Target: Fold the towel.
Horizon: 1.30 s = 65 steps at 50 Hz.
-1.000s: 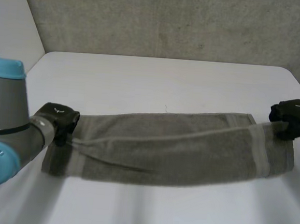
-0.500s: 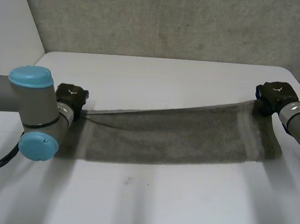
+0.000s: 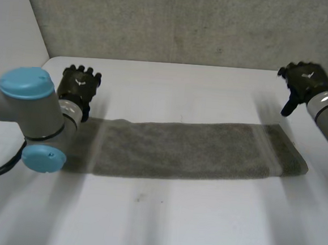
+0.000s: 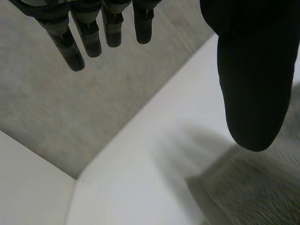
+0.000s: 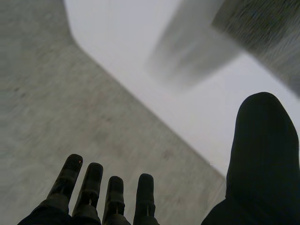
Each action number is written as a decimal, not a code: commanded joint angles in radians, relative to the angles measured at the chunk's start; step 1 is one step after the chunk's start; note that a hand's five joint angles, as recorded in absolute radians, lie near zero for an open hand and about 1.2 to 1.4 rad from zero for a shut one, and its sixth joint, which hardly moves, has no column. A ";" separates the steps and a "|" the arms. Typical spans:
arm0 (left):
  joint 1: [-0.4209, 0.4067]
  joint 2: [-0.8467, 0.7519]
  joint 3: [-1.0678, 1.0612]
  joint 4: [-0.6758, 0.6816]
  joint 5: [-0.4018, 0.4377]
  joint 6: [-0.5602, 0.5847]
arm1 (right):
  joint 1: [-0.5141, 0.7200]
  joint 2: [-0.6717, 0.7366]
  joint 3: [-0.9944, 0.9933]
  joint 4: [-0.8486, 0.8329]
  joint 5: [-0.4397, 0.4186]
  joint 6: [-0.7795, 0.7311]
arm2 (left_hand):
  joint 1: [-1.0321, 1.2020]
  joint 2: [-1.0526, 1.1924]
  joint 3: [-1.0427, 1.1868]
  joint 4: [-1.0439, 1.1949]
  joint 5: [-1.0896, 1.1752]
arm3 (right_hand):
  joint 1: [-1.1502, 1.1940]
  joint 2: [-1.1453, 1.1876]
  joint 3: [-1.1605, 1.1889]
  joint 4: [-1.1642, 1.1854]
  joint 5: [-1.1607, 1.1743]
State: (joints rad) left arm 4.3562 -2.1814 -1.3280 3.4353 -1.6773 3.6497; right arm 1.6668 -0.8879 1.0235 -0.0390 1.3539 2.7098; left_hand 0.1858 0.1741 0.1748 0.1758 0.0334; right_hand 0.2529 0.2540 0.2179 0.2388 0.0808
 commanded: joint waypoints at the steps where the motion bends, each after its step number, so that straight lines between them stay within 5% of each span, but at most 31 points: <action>1: -0.004 0.192 -0.126 -0.007 -0.004 -0.019 | -0.009 -0.207 0.147 0.013 -0.056 0.015 | -0.011 0.000 0.000 -0.001 -0.033 | -0.078 -0.079 -0.043 -0.064 -0.081; 12: -0.015 0.420 -0.395 -0.008 0.001 -0.165 | -0.125 -0.362 0.460 0.024 -0.216 -0.035 | -0.011 0.000 0.000 -0.001 -0.033 | -0.006 -0.008 0.029 0.008 -0.009; 17: -0.004 0.465 -0.474 -0.010 0.005 -0.259 | -0.228 -0.398 0.665 -0.001 -0.363 -0.152 | -0.011 0.000 0.000 -0.001 -0.033 | 0.278 0.277 0.313 0.292 0.275; 22: 0.008 0.469 -0.493 -0.007 0.004 -0.313 | -0.265 -0.393 0.754 -0.057 -0.410 -0.222 | -0.011 0.000 0.000 -0.001 -0.033 | 0.337 0.336 0.372 0.351 0.335; 50: 0.013 0.446 -0.516 -0.011 0.005 -0.324 | -0.295 -0.175 0.742 -0.245 -0.406 -0.288 | -0.011 0.000 0.000 -0.001 -0.033 | 0.607 0.606 0.642 0.621 0.605; 55: 0.011 0.443 -0.516 -0.011 0.005 -0.324 | -0.295 -0.151 0.730 -0.246 -0.406 -0.291 | -0.011 0.000 0.000 -0.001 -0.033 | 0.789 0.788 0.824 0.803 0.787; 57: 0.011 0.442 -0.516 -0.011 0.005 -0.324 | -0.295 -0.129 0.715 -0.243 -0.401 -0.294 | -0.011 0.000 0.000 -0.001 -0.033 | 1.101 1.100 1.136 1.115 1.099; 65: 0.011 0.442 -0.520 -0.011 0.005 -0.324 | -0.360 -0.157 0.688 -0.239 -0.354 -0.308 | -0.011 0.000 0.000 -0.001 -0.033 | 1.143 1.142 1.178 1.157 1.141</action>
State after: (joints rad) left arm 4.3681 -1.7396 -1.8446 3.4239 -1.6720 3.3257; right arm 1.3624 -1.0228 1.7316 -0.2839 0.9622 2.4081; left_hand 0.1827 0.1656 0.1674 0.1687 0.0300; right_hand 1.0594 1.1686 1.1866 1.1934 0.9072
